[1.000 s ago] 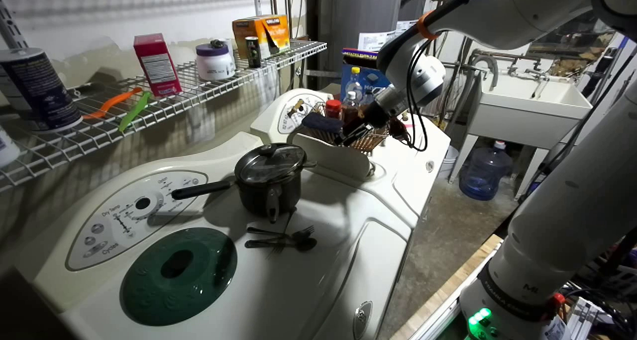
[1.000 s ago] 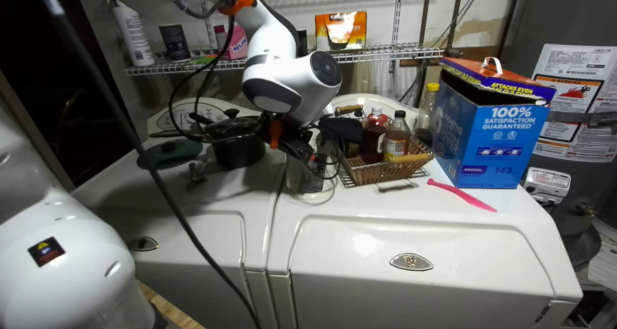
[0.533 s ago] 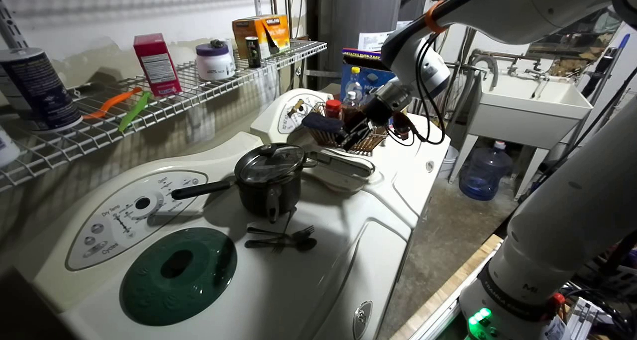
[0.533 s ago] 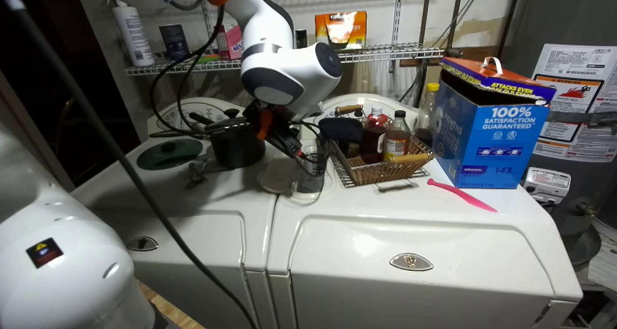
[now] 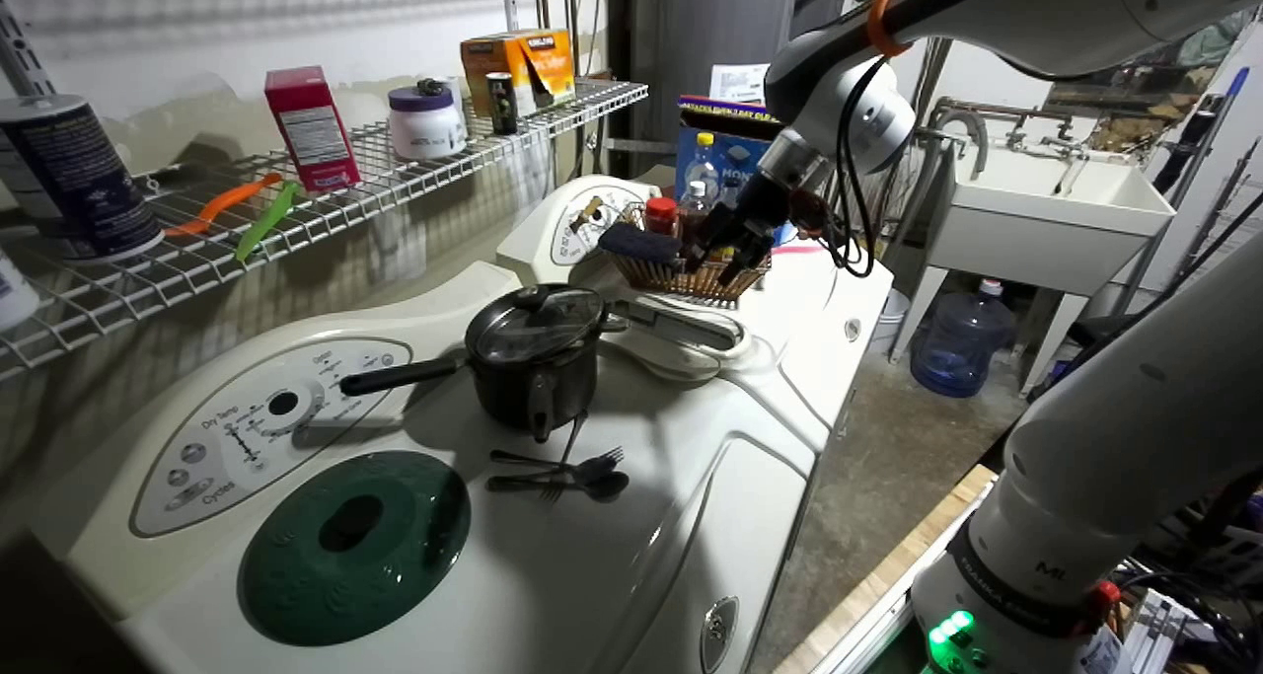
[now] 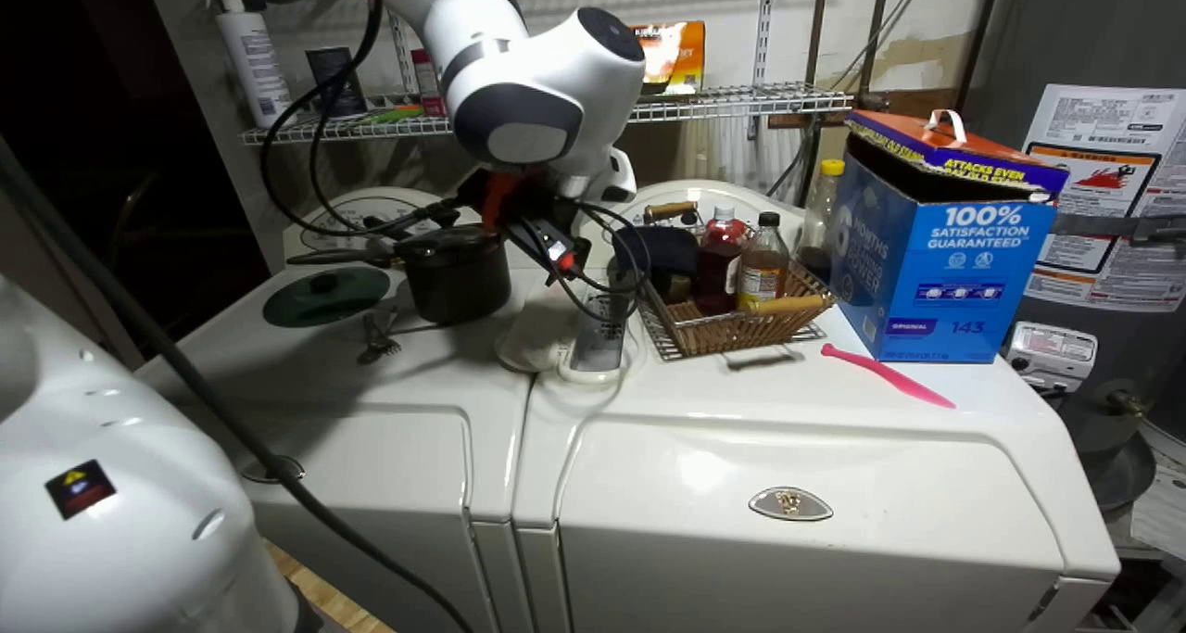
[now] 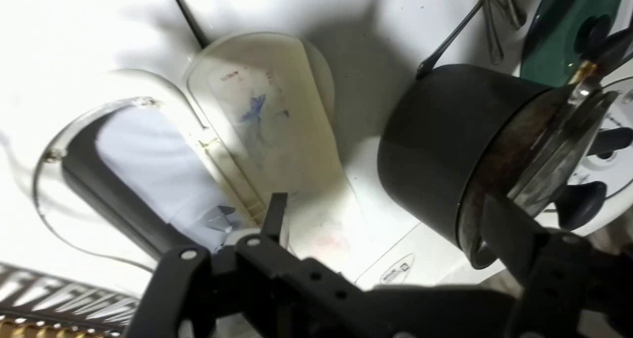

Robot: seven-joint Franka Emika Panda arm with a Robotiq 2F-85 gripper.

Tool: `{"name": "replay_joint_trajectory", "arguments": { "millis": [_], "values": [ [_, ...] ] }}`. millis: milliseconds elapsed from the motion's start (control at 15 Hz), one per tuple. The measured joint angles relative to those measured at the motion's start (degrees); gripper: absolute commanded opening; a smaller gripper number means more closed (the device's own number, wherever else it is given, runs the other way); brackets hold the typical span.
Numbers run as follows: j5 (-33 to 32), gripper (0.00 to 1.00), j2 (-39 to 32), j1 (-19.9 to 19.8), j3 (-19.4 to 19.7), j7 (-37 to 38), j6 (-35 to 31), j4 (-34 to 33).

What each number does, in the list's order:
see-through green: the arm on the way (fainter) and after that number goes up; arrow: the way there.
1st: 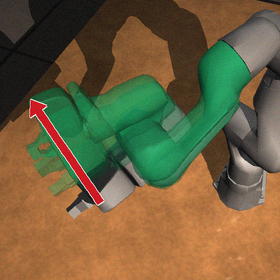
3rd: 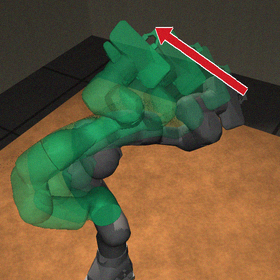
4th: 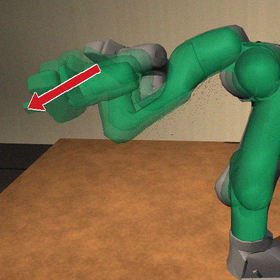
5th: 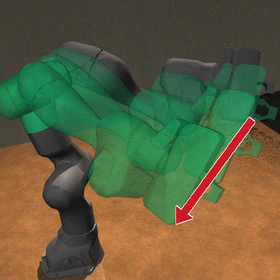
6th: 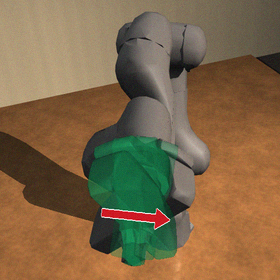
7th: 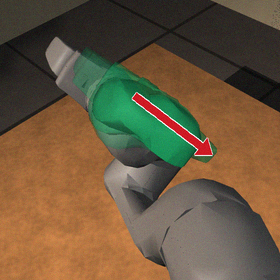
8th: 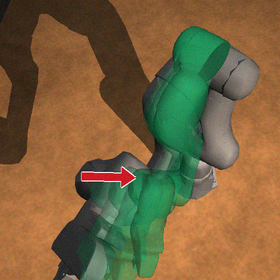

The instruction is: Open the door on top of the right washing machine

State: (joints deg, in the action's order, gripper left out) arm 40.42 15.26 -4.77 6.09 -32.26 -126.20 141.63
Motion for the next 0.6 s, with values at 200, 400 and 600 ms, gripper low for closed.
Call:
{"name": "replay_joint_trajectory", "arguments": {
  "millis": [200, 400, 600],
  "values": [
    [-9.42, 1.00, 3.96, -0.80, -0.06, 9.81, -3.05, 1.11],
    [-19.04, 1.00, 7.86, -1.22, -0.29, 16.50, -7.33, 2.60],
    [-27.72, 1.00, 11.02, -1.73, -1.26, 21.04, -10.51, 4.50]
  ]
}}
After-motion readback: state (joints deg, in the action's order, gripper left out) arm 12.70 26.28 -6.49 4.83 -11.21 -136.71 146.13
